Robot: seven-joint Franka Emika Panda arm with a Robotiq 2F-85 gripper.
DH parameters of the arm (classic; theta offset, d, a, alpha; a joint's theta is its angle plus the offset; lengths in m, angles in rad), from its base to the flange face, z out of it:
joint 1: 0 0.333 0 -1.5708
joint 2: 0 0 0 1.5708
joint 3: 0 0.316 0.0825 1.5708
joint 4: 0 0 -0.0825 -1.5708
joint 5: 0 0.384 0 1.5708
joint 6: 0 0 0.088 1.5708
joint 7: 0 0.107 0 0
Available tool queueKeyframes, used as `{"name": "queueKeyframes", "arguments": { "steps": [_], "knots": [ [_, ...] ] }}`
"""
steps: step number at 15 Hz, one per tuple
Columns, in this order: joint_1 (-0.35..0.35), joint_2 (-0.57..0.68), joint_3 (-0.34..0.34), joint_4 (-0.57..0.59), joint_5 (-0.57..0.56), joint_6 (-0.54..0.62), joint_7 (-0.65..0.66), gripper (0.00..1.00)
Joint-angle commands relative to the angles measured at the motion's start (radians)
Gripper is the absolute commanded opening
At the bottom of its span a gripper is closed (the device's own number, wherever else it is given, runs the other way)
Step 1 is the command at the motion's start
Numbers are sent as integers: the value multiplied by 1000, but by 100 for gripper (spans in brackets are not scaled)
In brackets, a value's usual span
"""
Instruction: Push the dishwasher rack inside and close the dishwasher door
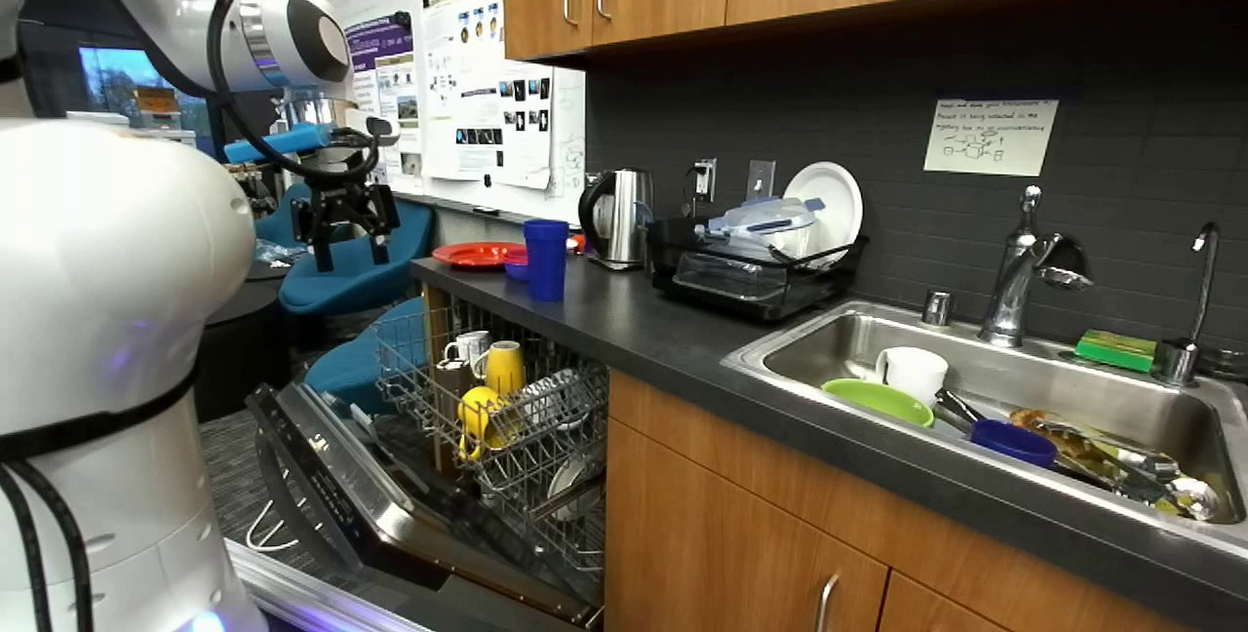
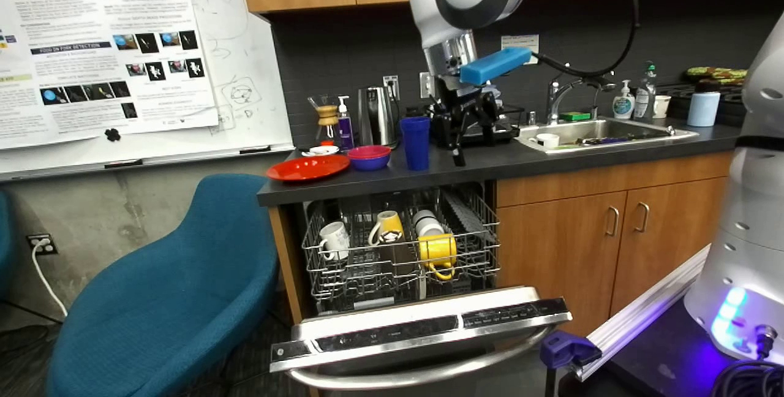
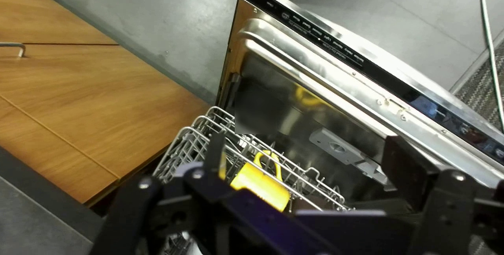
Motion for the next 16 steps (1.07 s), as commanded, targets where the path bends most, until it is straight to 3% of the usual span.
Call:
{"name": "queueKeyframes", "arguments": {
  "steps": [1,11,16],
  "knots": [
    [36,77,-23,38,21,54,-10,100],
    [56,331,-62,121,-142,123,-55,100],
    [60,400,-86,157,-101,165,-274,100]
  ]
}}
